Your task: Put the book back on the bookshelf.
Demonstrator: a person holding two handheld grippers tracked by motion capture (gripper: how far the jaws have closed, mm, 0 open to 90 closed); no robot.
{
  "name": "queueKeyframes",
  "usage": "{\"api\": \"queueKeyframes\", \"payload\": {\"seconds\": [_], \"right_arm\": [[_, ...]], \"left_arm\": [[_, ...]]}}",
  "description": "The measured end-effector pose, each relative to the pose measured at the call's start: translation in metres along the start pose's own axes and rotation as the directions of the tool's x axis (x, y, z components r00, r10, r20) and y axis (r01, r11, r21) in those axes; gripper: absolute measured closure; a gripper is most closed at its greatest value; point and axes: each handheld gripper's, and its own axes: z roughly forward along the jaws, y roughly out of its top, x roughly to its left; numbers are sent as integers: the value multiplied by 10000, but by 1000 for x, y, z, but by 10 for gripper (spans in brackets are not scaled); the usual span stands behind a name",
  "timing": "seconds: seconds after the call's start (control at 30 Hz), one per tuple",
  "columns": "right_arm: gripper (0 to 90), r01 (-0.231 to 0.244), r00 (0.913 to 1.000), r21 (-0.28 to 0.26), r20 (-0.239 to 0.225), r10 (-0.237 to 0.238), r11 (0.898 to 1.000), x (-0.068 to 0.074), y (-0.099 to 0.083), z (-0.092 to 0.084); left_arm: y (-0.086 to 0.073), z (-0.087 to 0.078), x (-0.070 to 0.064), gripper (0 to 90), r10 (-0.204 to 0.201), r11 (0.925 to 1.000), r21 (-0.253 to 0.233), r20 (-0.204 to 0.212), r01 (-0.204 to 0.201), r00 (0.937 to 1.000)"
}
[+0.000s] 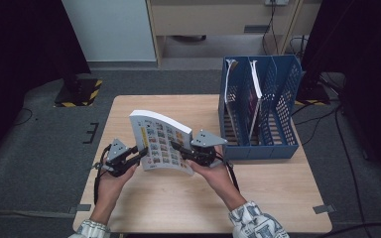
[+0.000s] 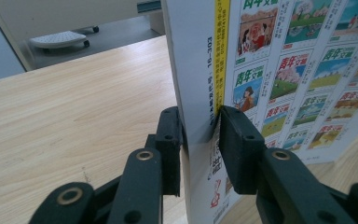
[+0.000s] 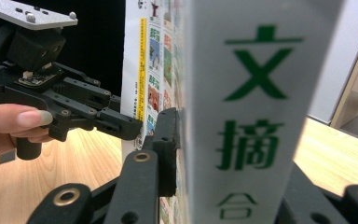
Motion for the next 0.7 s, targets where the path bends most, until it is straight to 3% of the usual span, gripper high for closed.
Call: {"api": "queueKeyframes", "payload": {"seconds": [0.7], "right_arm": [[556,-137,9983,-77,-573,132,9999,-1,7,4]], "left_arm": [[-3,-2,0,690,-30,9999,-121,118,32,9999]]}}
